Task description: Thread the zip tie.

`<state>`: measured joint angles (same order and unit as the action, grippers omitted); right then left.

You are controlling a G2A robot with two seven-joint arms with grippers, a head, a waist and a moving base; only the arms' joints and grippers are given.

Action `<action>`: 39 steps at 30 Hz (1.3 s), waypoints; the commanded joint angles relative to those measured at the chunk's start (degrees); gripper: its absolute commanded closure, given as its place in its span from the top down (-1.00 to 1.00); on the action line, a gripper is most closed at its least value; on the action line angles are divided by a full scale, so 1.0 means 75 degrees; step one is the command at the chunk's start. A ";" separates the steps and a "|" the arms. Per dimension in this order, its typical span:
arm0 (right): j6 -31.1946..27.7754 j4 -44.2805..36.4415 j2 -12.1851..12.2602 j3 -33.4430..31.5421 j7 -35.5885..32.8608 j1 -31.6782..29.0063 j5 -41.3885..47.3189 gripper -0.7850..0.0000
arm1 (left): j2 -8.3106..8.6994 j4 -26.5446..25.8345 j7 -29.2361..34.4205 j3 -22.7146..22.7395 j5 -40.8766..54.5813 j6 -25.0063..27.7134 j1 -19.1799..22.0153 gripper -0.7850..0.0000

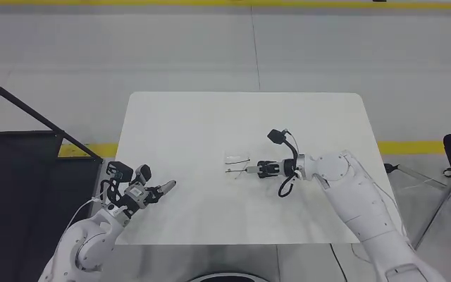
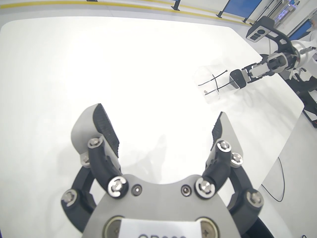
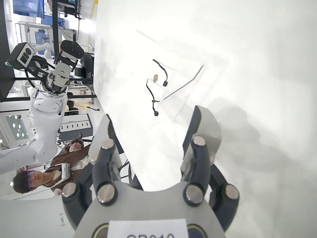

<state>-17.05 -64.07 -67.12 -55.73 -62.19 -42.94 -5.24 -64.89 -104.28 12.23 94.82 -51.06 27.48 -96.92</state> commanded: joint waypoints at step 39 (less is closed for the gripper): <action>0.0070 0.0704 -0.0168 0.0377 -0.0175 0.0475 0.0414 -0.67 | 0.0000 0.0000 0.0000 0.0000 0.0000 0.0000 0.0000 1.00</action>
<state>-16.52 -58.86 -68.36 -52.94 -63.53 -39.42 -2.16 -64.89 -104.28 12.23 94.82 -51.06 27.48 -96.92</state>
